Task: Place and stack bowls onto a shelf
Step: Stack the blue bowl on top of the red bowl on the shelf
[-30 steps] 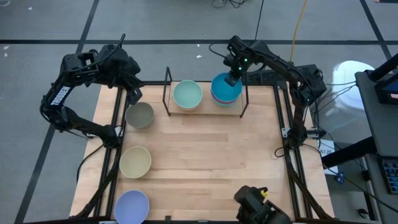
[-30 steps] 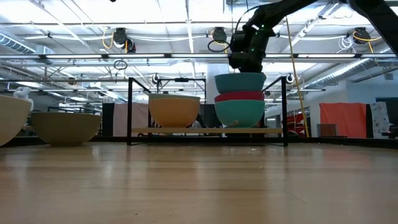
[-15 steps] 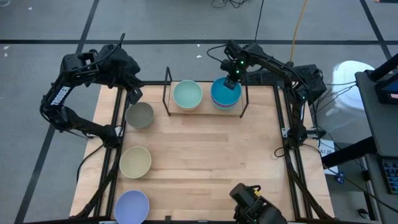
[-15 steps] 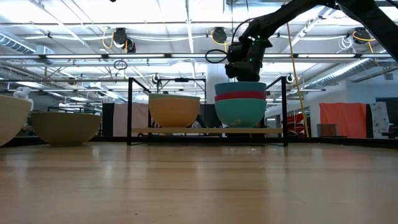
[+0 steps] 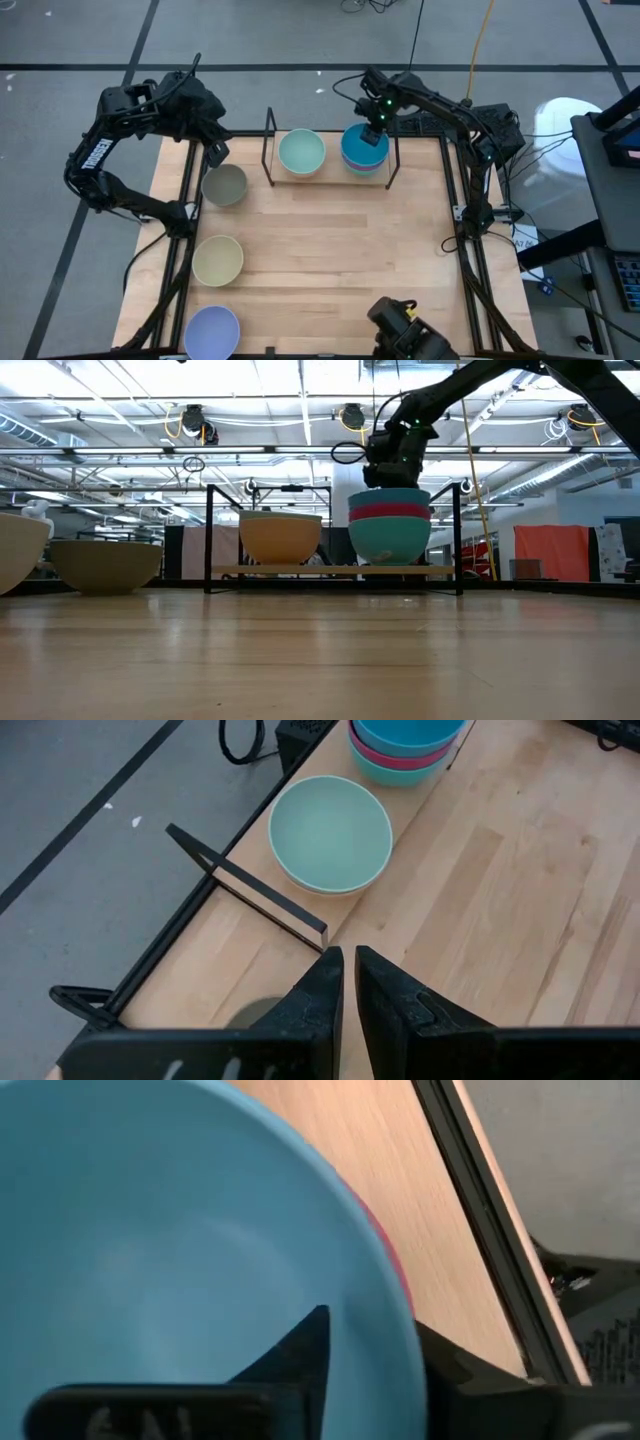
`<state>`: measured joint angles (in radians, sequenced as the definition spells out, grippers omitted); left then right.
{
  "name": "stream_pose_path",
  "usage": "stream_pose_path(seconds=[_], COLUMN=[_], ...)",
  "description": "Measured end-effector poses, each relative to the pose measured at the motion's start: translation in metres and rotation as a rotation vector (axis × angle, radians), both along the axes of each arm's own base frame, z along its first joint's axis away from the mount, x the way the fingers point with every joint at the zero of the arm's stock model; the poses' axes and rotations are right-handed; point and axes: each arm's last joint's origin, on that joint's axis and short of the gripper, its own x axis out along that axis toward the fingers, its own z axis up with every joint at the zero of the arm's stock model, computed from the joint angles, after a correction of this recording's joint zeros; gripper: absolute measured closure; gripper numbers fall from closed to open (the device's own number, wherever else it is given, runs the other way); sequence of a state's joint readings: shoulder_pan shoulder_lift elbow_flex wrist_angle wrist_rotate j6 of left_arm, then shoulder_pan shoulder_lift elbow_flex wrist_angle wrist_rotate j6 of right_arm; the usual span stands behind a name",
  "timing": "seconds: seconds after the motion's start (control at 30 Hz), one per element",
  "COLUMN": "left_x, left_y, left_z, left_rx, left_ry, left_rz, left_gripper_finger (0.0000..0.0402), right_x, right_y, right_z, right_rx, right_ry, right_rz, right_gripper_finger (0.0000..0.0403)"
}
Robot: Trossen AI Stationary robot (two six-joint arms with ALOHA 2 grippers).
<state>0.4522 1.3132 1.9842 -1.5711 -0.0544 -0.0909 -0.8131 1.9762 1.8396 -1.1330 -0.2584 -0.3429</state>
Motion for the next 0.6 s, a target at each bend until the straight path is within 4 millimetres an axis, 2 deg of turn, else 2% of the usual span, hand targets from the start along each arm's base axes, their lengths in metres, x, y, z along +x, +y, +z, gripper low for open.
stream_pose_path(seconds=[0.27,0.6], left_x=[0.000,0.000], left_y=[0.000,0.000], left_z=[0.000,0.000], left_rx=[0.000,0.005], left_ry=[0.000,0.003], left_rz=[0.000,-0.007], left_gripper_finger=[0.0364,0.0364], right_x=[0.006,0.007], right_y=[0.005,0.023], right_z=[0.004,0.033], right_rx=[-0.123,-0.215], right_ry=[0.058,0.000], right_rz=[0.051,0.110], right_gripper_finger=[0.0253,0.0240])
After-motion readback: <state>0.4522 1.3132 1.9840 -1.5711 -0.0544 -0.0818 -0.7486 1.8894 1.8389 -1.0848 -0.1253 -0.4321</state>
